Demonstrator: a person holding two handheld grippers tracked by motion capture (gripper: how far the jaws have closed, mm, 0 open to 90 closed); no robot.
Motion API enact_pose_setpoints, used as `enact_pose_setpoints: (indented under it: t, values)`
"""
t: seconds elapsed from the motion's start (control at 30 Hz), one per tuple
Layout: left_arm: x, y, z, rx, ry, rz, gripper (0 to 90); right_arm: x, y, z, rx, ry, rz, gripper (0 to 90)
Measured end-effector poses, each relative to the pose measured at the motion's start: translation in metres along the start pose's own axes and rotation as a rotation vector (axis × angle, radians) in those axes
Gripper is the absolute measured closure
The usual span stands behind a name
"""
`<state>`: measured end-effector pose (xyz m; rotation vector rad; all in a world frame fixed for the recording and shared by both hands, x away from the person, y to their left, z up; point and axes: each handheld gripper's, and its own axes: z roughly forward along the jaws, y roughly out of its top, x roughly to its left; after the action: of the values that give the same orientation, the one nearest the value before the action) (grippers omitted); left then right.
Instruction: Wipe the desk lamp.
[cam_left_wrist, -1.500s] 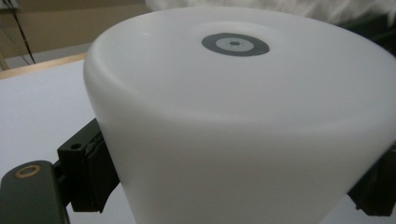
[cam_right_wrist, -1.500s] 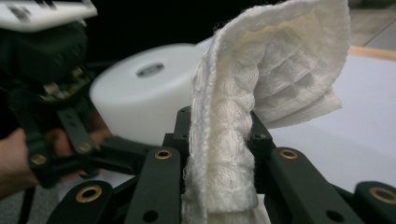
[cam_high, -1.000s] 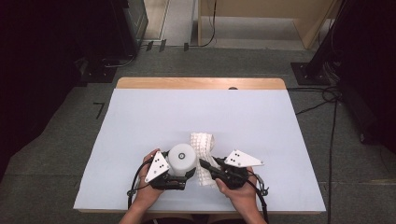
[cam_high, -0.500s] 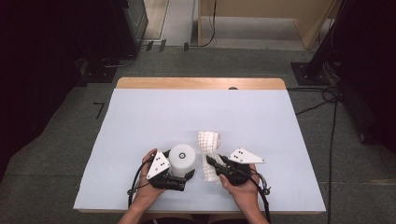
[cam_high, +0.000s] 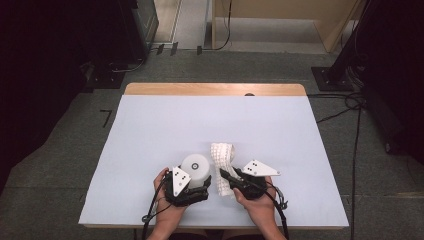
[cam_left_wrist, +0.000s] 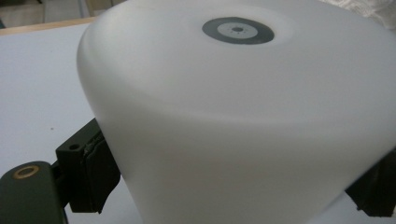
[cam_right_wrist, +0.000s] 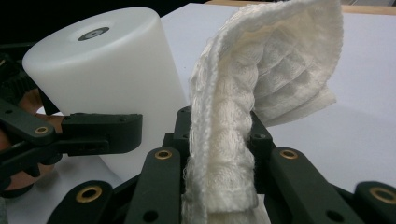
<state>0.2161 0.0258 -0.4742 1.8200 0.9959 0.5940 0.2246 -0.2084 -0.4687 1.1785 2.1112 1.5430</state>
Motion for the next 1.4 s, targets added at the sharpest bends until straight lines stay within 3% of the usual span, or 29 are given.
enact_pose_setpoints:
  t: [0.03,0.1,0.2,0.33,0.47,0.67,0.73,0.93,1.0,1.1,1.17,1.27,1.4]
  values:
    - [0.002,0.000,0.000,-0.004,-0.015,0.003,8.6,0.000,0.000,0.000,0.000,0.001,-0.001,73.3]
    - [0.009,0.002,-0.002,-0.021,-0.089,0.016,8.6,0.000,0.000,0.000,0.000,0.001,0.002,73.3]
    - [0.022,0.009,-0.008,-0.084,-0.244,0.062,8.7,-0.001,0.000,0.001,0.010,0.007,0.007,73.3]
    - [0.030,0.012,-0.016,-0.147,-0.327,0.099,8.7,0.002,-0.003,0.008,0.048,0.034,0.008,73.2]
    - [0.031,0.010,-0.013,-0.126,-0.330,0.115,8.8,0.013,0.002,0.007,0.032,0.071,-0.010,73.3]
    - [0.030,0.008,-0.009,-0.114,-0.336,0.126,8.8,0.024,0.024,-0.018,-0.098,0.111,-0.048,73.3]
    - [0.030,0.008,-0.009,-0.116,-0.335,0.127,8.8,0.023,0.023,-0.016,-0.089,0.109,-0.054,73.3]
    - [0.032,0.008,-0.008,-0.128,-0.337,0.130,8.8,0.009,0.000,0.008,0.076,0.070,0.002,73.3]
    - [0.033,0.006,-0.006,-0.124,-0.326,0.145,8.8,0.010,0.001,0.008,0.065,0.072,0.007,73.3]
    - [0.035,0.003,-0.001,-0.106,-0.309,0.146,8.8,0.015,0.011,-0.002,0.003,0.109,0.027,73.3]
    - [0.036,0.001,0.001,-0.097,-0.308,0.147,8.8,0.018,0.017,-0.008,-0.031,0.115,0.013,73.3]
    - [0.036,-0.003,0.005,-0.076,-0.301,0.162,8.7,0.018,0.018,-0.009,-0.023,0.083,-0.013,73.2]
    - [0.037,-0.006,0.008,-0.076,-0.303,0.148,8.7,0.008,0.009,-0.005,-0.006,0.050,0.030,73.2]
